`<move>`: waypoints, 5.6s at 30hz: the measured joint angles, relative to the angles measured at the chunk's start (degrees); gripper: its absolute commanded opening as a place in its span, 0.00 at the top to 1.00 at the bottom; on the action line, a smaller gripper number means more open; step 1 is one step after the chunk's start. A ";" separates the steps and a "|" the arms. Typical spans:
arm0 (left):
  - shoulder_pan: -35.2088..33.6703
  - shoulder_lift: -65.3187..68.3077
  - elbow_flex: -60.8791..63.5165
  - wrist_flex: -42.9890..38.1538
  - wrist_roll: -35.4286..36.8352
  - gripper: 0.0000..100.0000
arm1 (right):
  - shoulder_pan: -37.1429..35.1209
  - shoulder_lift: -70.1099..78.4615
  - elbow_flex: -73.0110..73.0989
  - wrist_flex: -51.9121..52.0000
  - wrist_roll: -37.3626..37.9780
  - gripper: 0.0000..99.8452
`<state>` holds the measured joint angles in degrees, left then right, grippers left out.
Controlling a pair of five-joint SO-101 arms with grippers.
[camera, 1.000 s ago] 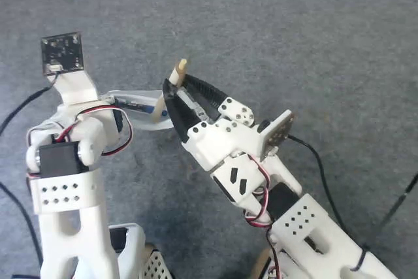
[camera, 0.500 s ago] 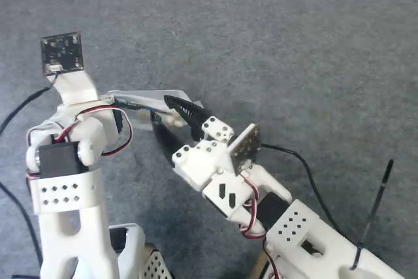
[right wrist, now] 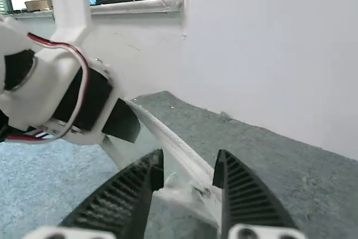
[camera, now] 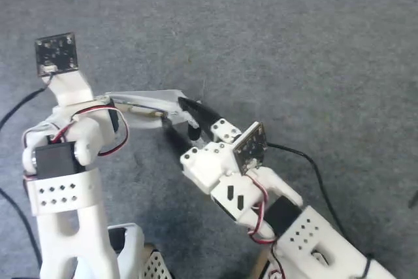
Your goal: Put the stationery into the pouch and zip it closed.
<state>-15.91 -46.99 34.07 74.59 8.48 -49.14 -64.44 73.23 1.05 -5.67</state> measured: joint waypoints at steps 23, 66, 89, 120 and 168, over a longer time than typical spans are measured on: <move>-18.55 0.00 0.00 0.00 1.32 0.99 | 8.44 1.32 -5.01 13.54 0.00 0.85; -19.43 0.00 0.00 0.00 1.67 0.99 | 12.92 68.75 -41.32 21.89 0.00 0.85; -19.43 0.00 0.00 0.00 1.67 0.99 | 14.51 89.67 -62.86 30.42 0.09 0.85; -19.43 0.00 0.00 0.00 1.67 0.99 | 15.38 100.22 -84.04 52.84 2.02 0.99; -0.88 0.00 -1.85 2.46 1.05 0.99 | 15.30 54.15 -84.40 92.75 2.29 0.99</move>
<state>-16.79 -46.99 32.22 77.05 9.54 -33.85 -10.29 -11.16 93.80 -3.38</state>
